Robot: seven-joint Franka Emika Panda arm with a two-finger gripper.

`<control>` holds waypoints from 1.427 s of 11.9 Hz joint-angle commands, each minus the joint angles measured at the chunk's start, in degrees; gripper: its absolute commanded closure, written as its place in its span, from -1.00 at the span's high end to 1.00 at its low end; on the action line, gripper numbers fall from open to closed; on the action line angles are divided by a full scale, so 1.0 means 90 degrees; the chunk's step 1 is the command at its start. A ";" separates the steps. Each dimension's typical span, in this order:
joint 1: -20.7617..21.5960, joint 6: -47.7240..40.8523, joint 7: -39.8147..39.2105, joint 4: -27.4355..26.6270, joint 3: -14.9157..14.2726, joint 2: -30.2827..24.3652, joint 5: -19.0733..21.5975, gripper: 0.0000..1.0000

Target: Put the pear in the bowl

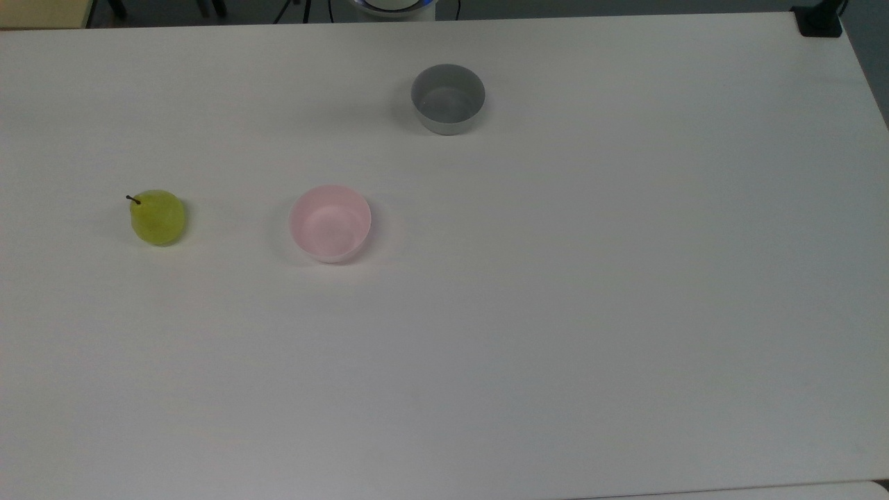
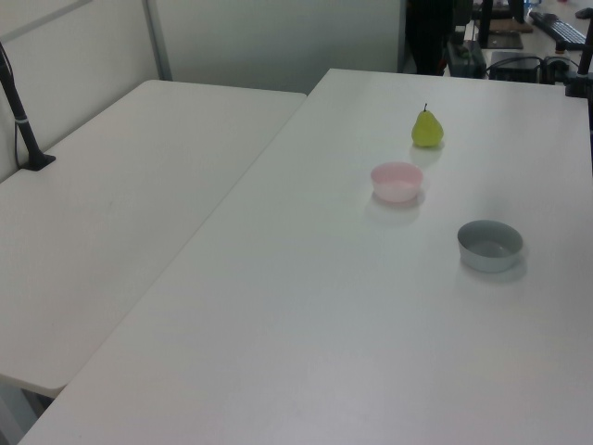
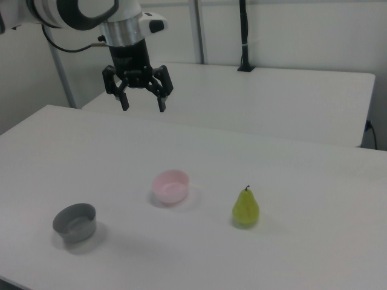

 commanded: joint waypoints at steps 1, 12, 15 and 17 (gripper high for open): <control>-0.0292 0.0119 -0.0631 0.0004 -0.0057 0.0111 -0.0226 1.00; -0.1075 0.1475 -0.2149 -0.0181 -0.0877 0.1185 0.0698 1.00; -0.1075 0.1984 -0.1659 -0.0181 -0.0877 0.1683 0.0729 1.00; -0.1084 0.2519 -0.1658 -0.0327 -0.0877 0.1976 0.0758 1.00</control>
